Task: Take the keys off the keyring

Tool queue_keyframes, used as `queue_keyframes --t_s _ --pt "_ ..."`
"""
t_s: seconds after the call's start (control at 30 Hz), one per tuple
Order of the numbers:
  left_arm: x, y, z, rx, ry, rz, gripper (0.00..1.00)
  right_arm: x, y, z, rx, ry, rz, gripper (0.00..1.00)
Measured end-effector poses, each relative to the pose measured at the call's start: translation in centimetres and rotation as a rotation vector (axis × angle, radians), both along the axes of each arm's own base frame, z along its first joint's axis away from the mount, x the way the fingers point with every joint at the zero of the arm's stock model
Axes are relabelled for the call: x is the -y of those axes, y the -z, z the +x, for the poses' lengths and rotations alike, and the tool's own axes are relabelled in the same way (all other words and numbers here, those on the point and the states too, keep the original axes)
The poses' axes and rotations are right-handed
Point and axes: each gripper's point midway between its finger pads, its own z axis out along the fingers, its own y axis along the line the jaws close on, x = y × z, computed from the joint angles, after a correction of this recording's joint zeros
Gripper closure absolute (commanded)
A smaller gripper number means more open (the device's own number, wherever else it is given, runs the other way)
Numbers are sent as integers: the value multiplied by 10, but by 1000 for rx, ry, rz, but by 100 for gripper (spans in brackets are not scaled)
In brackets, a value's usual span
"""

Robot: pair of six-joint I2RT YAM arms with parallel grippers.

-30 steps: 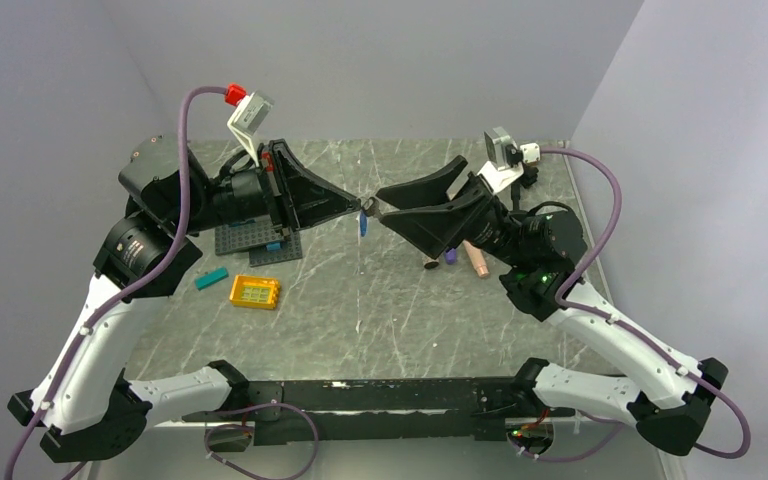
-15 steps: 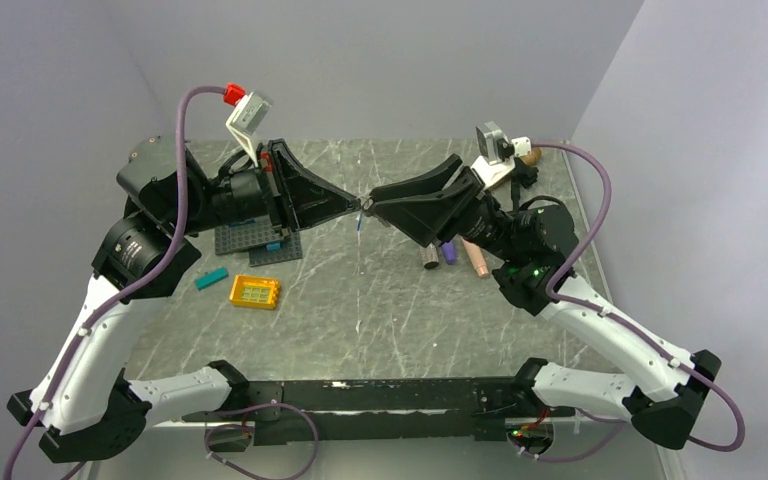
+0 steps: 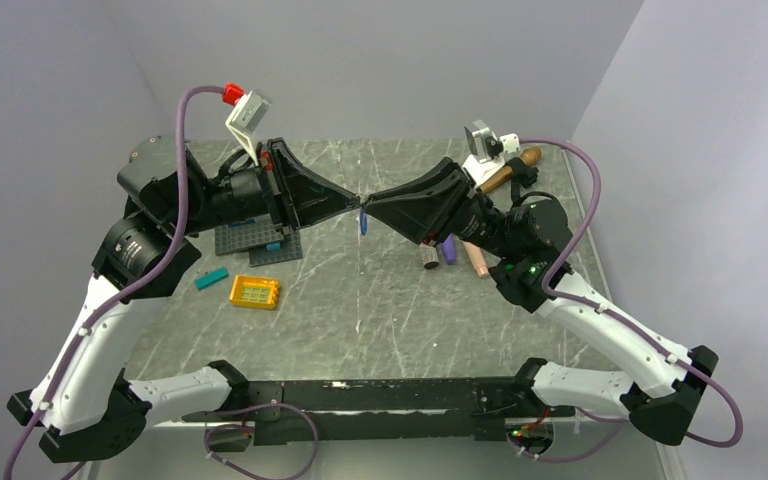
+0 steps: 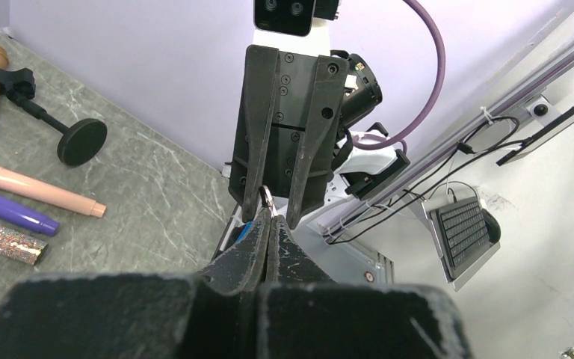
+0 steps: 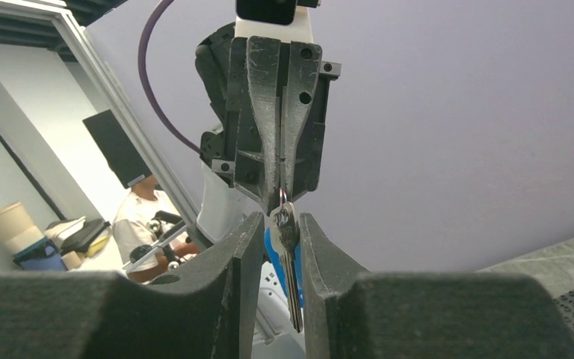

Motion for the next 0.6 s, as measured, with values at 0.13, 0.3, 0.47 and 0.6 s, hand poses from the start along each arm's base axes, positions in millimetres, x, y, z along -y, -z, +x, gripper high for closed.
queue_keyframes --t_s 0.13,0.3,0.47,0.6 --pt "0 0 0 -1 2 1 100 -1 2 0 -3 -1 -9 78" --pt "1 0 0 0 1 0 100 -1 2 0 1 1 -14 88" --pt "1 0 1 2 -3 1 100 -1 -1 -1 12 0 -15 94" --pt "1 1 2 15 -9 5 100 -1 0 0 15 6 -22 100"
